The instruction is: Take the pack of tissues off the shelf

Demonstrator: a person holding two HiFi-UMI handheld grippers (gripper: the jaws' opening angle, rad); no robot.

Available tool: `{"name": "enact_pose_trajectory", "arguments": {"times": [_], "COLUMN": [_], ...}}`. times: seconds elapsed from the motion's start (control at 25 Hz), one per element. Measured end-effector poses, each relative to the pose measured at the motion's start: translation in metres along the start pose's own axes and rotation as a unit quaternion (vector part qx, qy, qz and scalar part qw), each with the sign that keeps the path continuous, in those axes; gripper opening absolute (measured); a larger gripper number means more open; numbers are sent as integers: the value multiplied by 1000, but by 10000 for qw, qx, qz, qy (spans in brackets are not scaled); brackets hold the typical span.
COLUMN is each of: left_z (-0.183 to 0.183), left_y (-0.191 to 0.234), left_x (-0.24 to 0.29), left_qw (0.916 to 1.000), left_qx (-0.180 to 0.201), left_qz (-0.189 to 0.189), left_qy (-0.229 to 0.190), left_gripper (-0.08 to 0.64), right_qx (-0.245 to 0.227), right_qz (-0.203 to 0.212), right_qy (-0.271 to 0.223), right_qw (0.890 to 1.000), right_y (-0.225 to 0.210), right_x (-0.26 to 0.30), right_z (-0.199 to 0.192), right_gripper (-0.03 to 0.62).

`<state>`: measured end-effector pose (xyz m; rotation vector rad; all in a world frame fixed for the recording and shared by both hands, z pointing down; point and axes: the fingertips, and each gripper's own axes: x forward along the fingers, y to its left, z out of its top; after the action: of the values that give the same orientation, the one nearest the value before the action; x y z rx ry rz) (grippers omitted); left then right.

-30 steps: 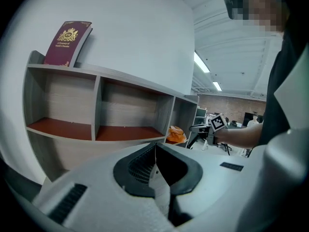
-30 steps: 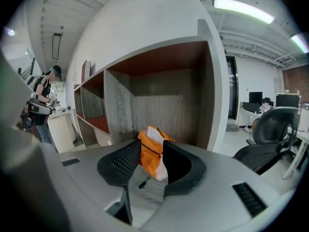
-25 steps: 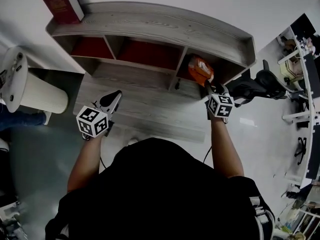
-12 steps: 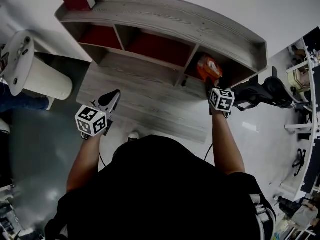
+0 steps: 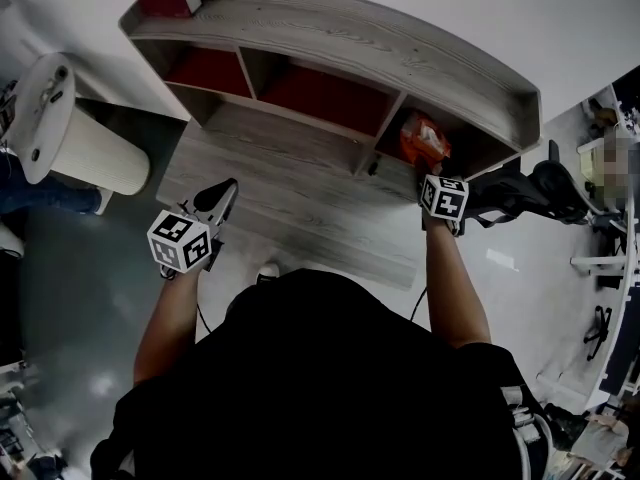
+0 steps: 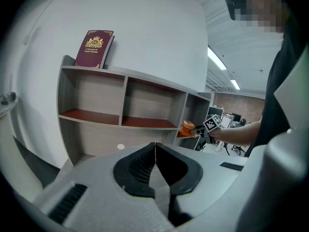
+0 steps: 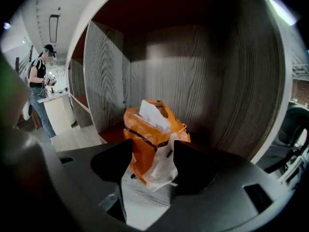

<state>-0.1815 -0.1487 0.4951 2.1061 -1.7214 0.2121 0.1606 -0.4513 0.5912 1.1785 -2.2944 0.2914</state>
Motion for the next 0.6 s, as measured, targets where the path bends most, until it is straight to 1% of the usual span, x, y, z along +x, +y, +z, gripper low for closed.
{"name": "enact_pose_trajectory", "arguments": {"times": [0.2,0.48,0.6], "left_z": [-4,-9,-11], "left_y": [-1,-1,2], "left_x": [4,4,3], "left_qw": [9999,9998,9998], "left_qx": [-14,-68,-88], "left_qz": [-94,-150,-149], "left_qy": [51,84,94], "left_gripper": [18,18,18], "right_qx": [-8,-65,-32], "right_qz": [-119,-279,-323], "right_qy": [106,139,110], "right_qw": [9999,9995,9994], "right_y": [-3,-9,-10], "right_x": [4,2,2], "right_z": [-3,-5,-4], "right_gripper": [256,150,121]}}
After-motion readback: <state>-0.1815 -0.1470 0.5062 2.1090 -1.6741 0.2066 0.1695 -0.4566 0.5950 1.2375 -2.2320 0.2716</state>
